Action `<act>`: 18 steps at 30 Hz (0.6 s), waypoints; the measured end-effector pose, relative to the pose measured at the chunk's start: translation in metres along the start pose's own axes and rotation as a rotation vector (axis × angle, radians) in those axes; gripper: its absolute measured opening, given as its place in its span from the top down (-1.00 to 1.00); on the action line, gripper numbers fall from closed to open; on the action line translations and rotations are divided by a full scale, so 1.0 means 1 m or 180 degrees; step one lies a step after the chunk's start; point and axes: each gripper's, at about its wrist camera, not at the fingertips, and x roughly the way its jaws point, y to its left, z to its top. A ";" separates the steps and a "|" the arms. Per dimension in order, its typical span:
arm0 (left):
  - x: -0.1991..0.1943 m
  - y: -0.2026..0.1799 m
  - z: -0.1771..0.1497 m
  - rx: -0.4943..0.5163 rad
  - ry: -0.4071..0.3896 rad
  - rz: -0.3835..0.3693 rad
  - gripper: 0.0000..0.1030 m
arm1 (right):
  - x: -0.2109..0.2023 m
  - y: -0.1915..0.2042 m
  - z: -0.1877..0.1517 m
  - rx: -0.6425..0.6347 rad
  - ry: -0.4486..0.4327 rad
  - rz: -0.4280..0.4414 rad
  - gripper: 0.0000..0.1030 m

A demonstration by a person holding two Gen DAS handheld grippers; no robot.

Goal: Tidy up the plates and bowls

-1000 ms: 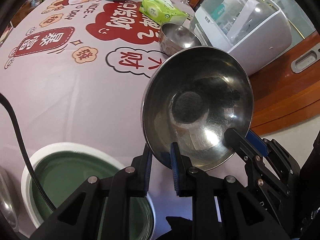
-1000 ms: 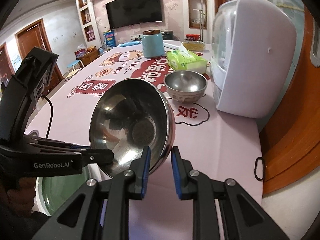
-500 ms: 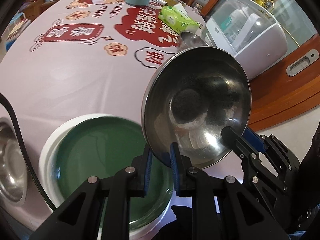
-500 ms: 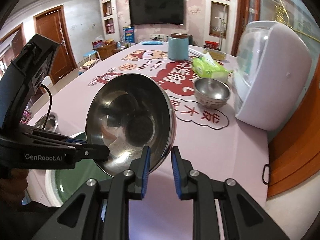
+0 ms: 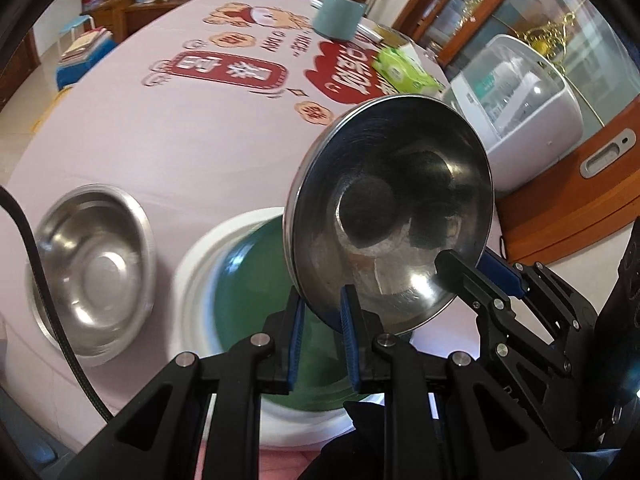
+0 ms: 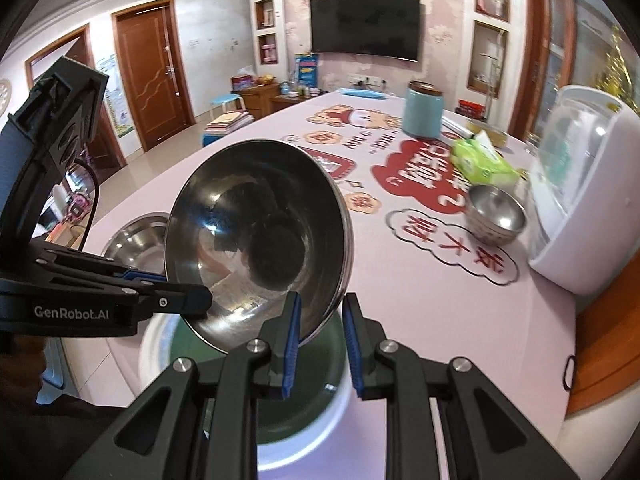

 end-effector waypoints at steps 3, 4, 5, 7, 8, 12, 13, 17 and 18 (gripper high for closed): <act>-0.011 0.016 -0.002 -0.0035 -0.0036 0.0048 0.68 | 0.003 0.017 0.003 -0.0045 0.0001 0.0053 0.59; -0.015 0.021 -0.002 -0.0051 -0.0040 0.0058 0.68 | 0.005 0.024 0.005 -0.0062 -0.0001 0.0075 0.59; -0.018 0.028 -0.003 -0.0069 -0.0039 0.0067 0.68 | 0.006 0.030 0.007 -0.0080 -0.0006 0.0095 0.59; -0.025 0.041 -0.004 -0.0101 -0.0035 0.0086 0.68 | 0.007 0.043 0.010 -0.0130 -0.0016 0.0134 0.57; -0.027 0.047 -0.004 -0.0118 -0.0030 0.0095 0.68 | 0.009 0.047 0.012 -0.0148 -0.0016 0.0147 0.56; -0.035 0.070 -0.004 -0.0154 0.0013 0.0134 0.68 | 0.018 0.068 0.019 -0.0181 0.0006 0.0197 0.54; -0.036 0.074 -0.004 -0.0158 0.0022 0.0141 0.68 | 0.021 0.074 0.021 -0.0186 0.0015 0.0208 0.54; -0.041 0.096 -0.003 -0.0182 0.0071 0.0182 0.68 | 0.030 0.097 0.026 -0.0192 0.0040 0.0255 0.54; -0.043 0.102 -0.003 -0.0192 0.0080 0.0191 0.68 | 0.032 0.101 0.027 -0.0191 0.0050 0.0265 0.53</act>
